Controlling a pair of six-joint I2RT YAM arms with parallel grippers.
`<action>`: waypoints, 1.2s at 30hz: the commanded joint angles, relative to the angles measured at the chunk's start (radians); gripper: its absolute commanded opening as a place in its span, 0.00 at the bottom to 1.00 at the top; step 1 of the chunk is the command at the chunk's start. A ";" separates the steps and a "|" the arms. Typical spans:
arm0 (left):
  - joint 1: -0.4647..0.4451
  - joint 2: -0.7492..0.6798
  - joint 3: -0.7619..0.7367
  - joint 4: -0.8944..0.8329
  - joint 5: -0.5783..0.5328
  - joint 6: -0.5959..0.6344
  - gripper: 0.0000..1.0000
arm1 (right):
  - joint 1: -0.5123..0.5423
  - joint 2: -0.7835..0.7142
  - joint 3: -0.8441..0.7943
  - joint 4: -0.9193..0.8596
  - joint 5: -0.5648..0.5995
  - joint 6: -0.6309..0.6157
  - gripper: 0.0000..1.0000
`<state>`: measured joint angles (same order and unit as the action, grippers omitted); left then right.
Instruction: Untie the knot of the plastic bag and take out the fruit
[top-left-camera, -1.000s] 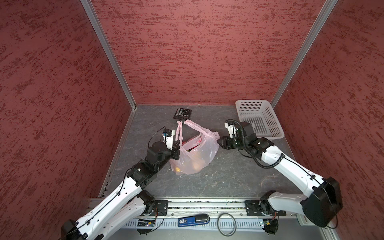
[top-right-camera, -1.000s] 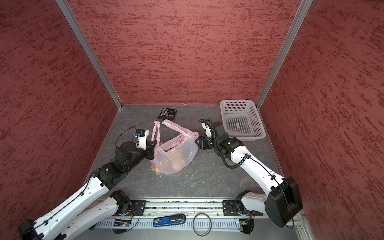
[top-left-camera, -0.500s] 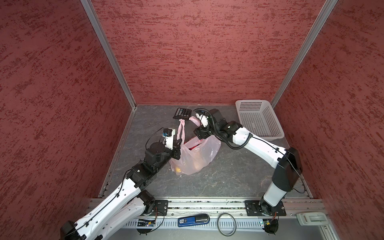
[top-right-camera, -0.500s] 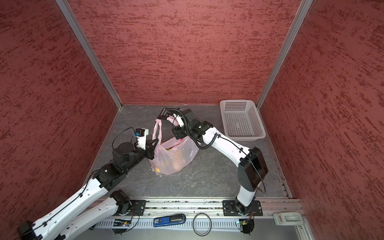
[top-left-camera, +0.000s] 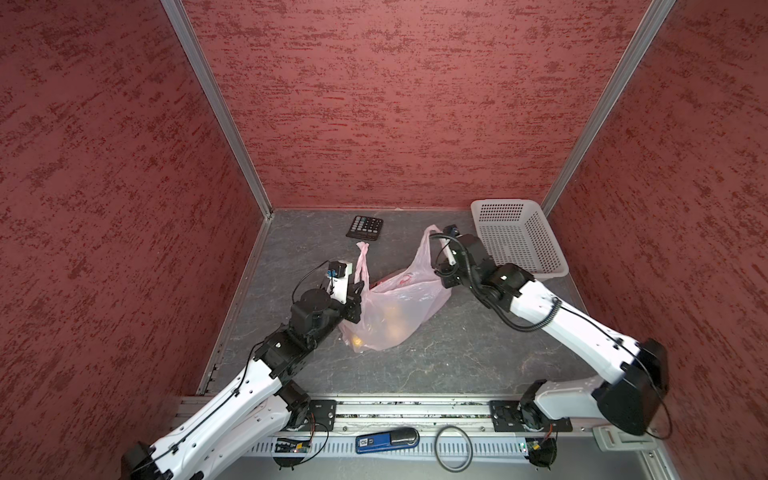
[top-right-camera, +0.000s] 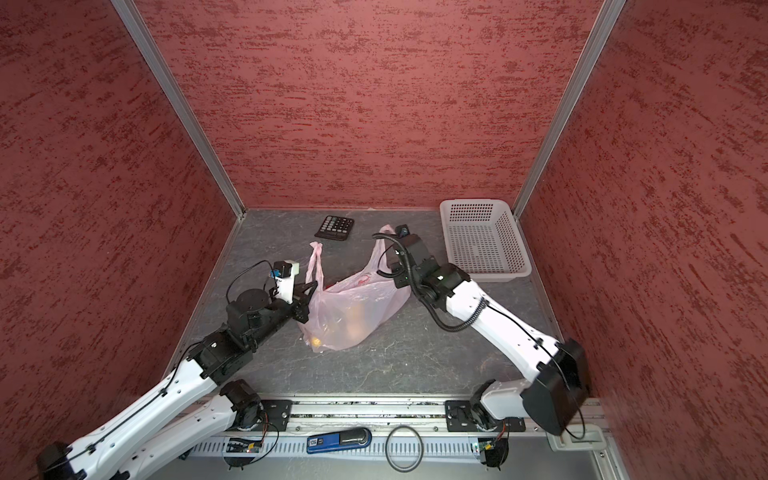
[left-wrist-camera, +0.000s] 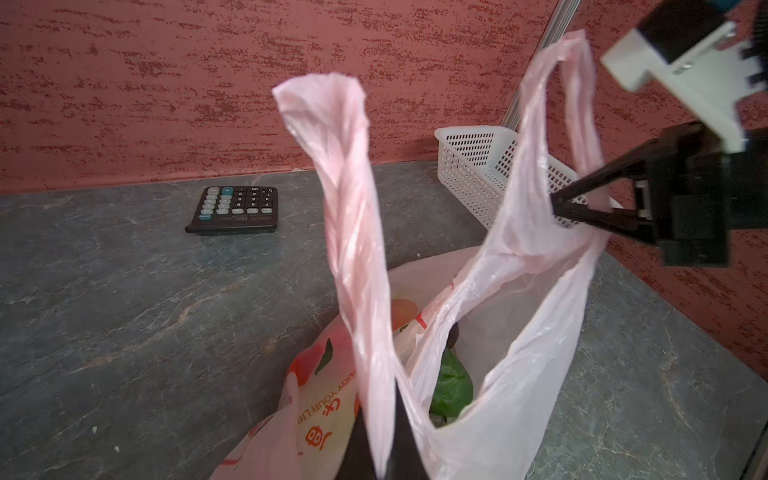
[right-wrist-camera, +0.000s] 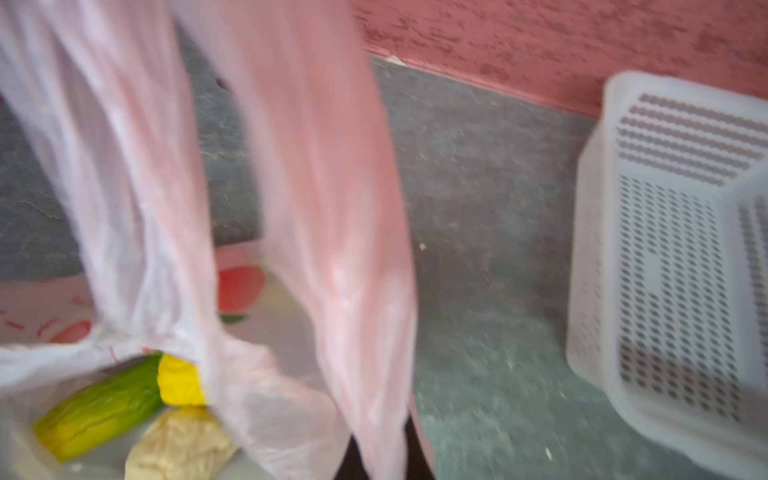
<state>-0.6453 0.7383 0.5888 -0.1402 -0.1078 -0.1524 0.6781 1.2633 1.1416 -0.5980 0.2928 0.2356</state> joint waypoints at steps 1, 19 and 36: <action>0.001 0.053 0.042 0.078 0.050 0.049 0.00 | 0.000 -0.143 -0.116 -0.109 0.080 0.179 0.00; -0.455 -0.291 -0.168 -0.199 -0.274 -0.081 0.00 | 0.168 -0.322 -0.579 -0.031 -0.102 0.660 0.00; -0.500 -0.180 -0.181 -0.049 -0.321 0.005 0.00 | 0.179 -0.352 -0.120 -0.469 -0.122 0.473 0.63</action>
<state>-1.1446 0.5583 0.4183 -0.2321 -0.4156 -0.1699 0.8478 0.9272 0.9463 -0.9226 0.1661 0.7544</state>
